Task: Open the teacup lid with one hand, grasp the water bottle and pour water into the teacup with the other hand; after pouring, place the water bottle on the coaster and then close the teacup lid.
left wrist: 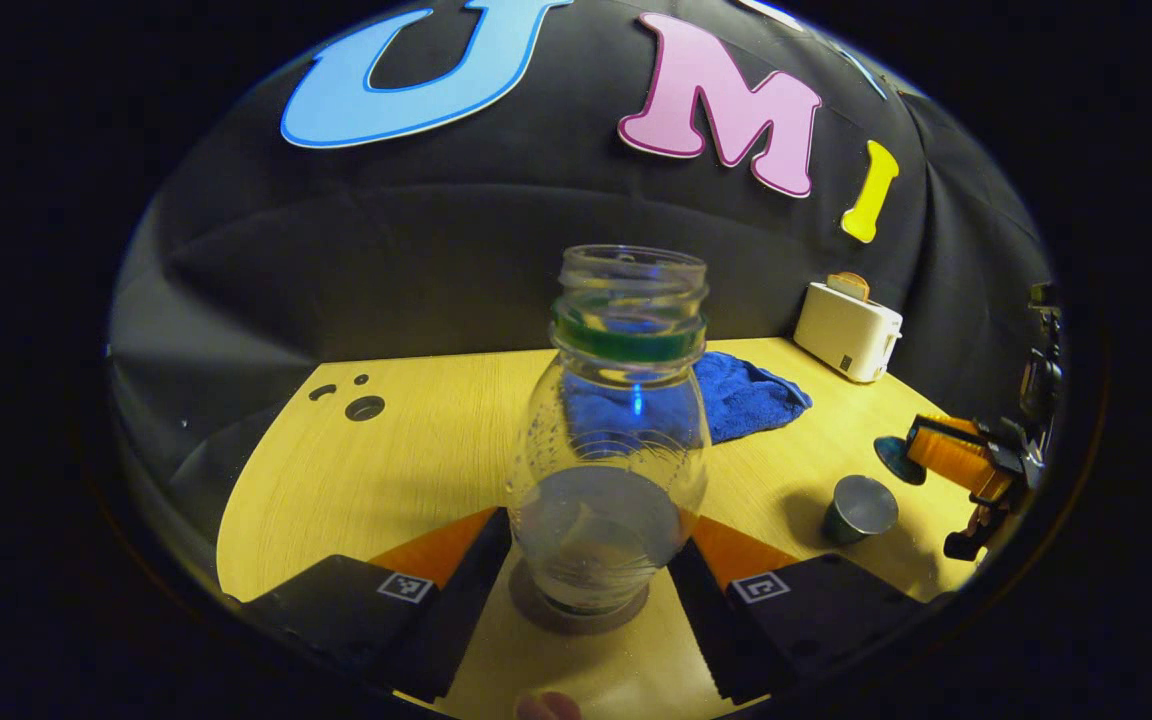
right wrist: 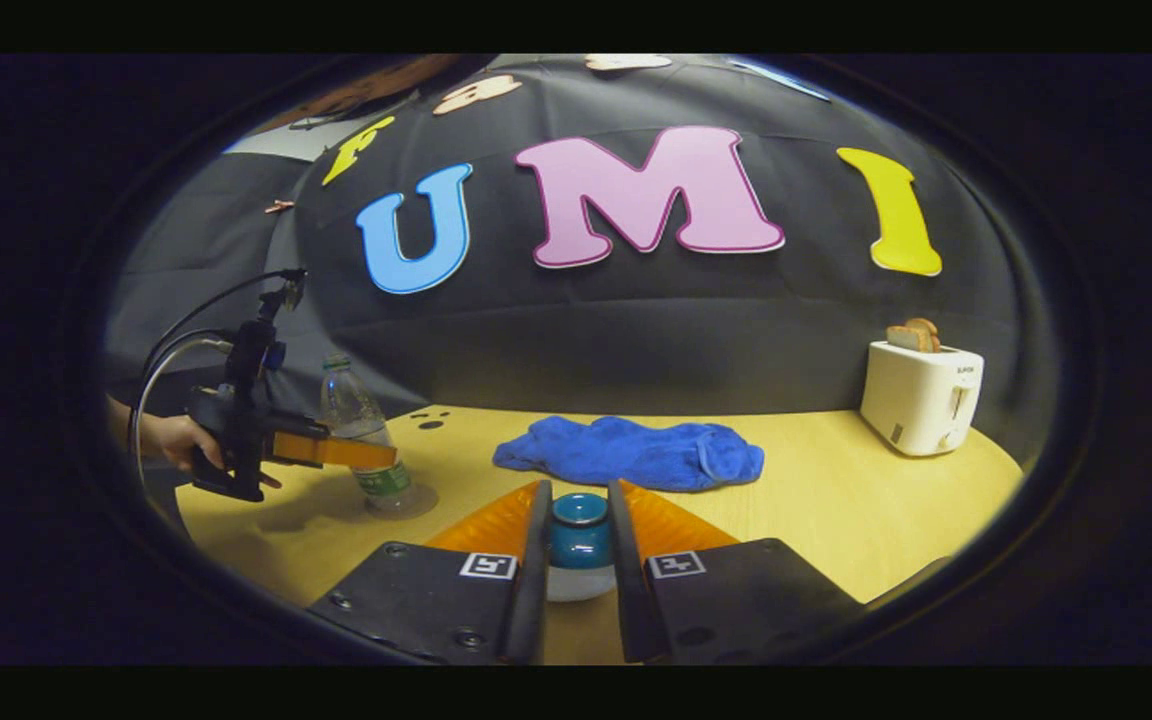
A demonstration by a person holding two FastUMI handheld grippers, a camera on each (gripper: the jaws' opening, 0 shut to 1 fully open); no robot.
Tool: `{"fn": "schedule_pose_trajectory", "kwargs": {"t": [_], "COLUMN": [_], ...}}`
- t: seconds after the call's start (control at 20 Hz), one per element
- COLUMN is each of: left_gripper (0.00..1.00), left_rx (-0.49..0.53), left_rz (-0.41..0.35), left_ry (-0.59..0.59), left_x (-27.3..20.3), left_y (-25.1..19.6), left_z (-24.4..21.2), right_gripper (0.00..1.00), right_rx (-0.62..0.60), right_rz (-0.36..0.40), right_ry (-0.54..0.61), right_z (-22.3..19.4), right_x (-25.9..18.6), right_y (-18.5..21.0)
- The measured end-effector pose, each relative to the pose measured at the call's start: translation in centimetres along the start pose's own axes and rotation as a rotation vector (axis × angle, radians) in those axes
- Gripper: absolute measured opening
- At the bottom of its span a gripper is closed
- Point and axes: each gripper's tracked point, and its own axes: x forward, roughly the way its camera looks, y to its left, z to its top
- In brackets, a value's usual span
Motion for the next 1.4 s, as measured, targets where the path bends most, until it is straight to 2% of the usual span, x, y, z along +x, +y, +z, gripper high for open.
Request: {"fn": "schedule_pose_trajectory", "kwargs": {"t": [0.15,0.3,0.35,0.55,0.6,0.65,0.7,0.75,0.9,1.0,1.05,1.1,1.15,1.4], "left_gripper": [0.93,0.93,0.93,0.93,0.93,0.93,0.93,0.93,0.93,0.93,0.93,0.93,0.93,0.93], "left_rx": [-0.012,-0.009,-0.004,0.02,0.027,0.035,0.044,0.049,0.025,-0.005,-0.019,-0.028,-0.032,-0.036], "left_rz": [0.001,0.002,0.005,0.013,0.015,0.018,0.023,0.027,0.029,0.041,0.049,0.061,0.076,0.145], "left_ry": [-0.022,-0.047,-0.055,-0.084,-0.087,-0.087,-0.089,-0.086,-0.083,-0.087,-0.092,-0.096,-0.103,-0.177], "left_x": [-0.5,-1.1,-1.5,-2.5,-2.5,-2.8,-3.0,-3.3,-4.2,-5.1,-5.7,-6.3,-7.1,-10.8], "left_y": [-0.2,-0.3,-0.4,-0.7,-0.7,-0.8,-0.8,-0.9,-1.3,-1.3,-1.3,-1.2,-1.1,-1.9], "left_z": [0.5,1.1,1.3,2.2,2.2,2.2,2.1,1.8,1.1,0.6,0.4,0.2,0.2,1.3], "right_gripper": [0.28,0.38,0.33,0.33,0.38,0.33,0.38,0.38,0.39,0.34,0.51,0.51,0.64,0.63], "right_rx": [0.003,0.005,0.004,-0.008,-0.01,-0.01,-0.012,-0.014,-0.019,-0.024,-0.019,-0.016,-0.013,-0.039], "right_rz": [0.008,0.011,0.013,0.024,0.025,0.024,0.02,0.017,0.02,0.01,0.011,0.008,0.005,-0.02], "right_ry": [0.021,0.038,0.043,0.063,0.069,0.074,0.077,0.083,0.083,0.08,0.077,0.071,0.064,0.024], "right_z": [-1.1,-1.9,-2.1,-3.2,-3.6,-3.8,-4.1,-4.3,-4.5,-4.3,-4.1,-3.7,-3.3,0.2], "right_x": [0.0,0.2,0.2,0.7,0.8,0.9,1.0,1.0,1.1,0.9,0.7,0.6,0.5,-1.1], "right_y": [0.2,0.4,0.4,0.8,0.9,0.8,0.7,0.6,0.9,0.6,0.6,0.5,0.5,0.0]}}
